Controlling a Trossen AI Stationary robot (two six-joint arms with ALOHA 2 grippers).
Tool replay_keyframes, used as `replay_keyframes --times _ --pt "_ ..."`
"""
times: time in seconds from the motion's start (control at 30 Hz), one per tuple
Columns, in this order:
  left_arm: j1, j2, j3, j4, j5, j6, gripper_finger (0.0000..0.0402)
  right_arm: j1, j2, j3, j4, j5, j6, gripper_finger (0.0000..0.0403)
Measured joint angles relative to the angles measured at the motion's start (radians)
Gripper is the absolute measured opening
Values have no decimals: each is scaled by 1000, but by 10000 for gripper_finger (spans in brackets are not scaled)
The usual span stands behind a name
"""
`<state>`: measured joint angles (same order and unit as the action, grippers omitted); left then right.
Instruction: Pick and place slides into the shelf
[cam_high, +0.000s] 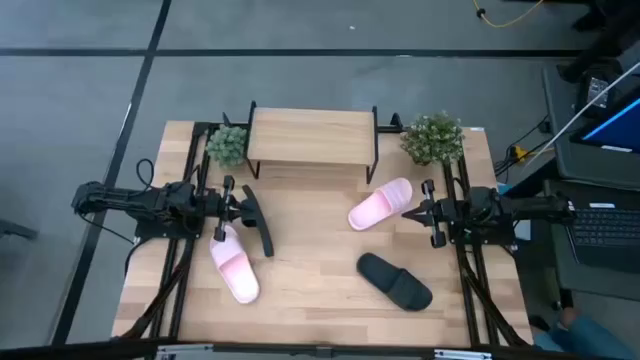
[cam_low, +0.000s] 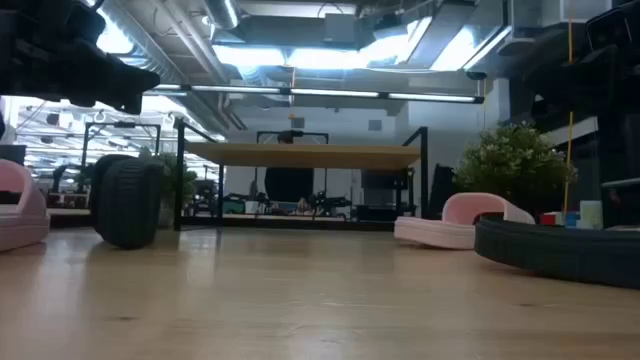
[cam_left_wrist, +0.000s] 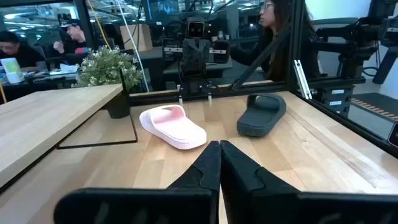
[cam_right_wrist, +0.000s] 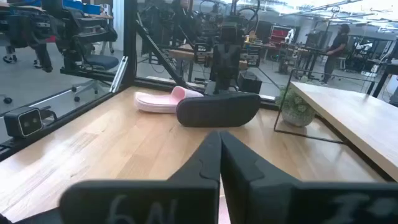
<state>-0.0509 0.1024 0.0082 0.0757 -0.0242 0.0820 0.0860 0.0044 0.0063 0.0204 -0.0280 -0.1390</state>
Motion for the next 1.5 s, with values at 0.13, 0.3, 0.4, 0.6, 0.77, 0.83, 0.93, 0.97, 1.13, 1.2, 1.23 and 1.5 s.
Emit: replay_keyframes --times 0.13,0.3,0.4,0.6,0.77,0.83,0.93,0.97,1.13,1.2,1.23,1.5 --pt "0 0 0 0 0 0 0 0 0 0 0 0 0 6" --pt "0 0 0 0 0 0 0 0 0 0 0 0 0 6" --pt "0 0 0 0 0 0 0 0 0 0 0 0 0 6" --pt "0 0 0 0 0 0 0 0 0 0 0 0 0 6" --pt "0 0 0 0 0 0 0 0 0 0 0 0 0 6" --pt "0 0 0 0 0 0 0 0 0 0 0 0 0 6" --pt "0 0 0 0 0 0 0 0 0 0 0 0 0 6" --pt "0 0 0 0 0 0 0 0 0 0 0 0 0 6" --pt "0 0 0 0 0 0 0 0 0 0 0 0 0 6" --pt "0 0 0 0 0 0 0 0 0 0 0 0 0 6" --pt "0 0 0 0 0 0 0 0 0 0 0 0 0 6" --pt "0 0 0 0 0 0 0 0 0 0 0 0 0 6"
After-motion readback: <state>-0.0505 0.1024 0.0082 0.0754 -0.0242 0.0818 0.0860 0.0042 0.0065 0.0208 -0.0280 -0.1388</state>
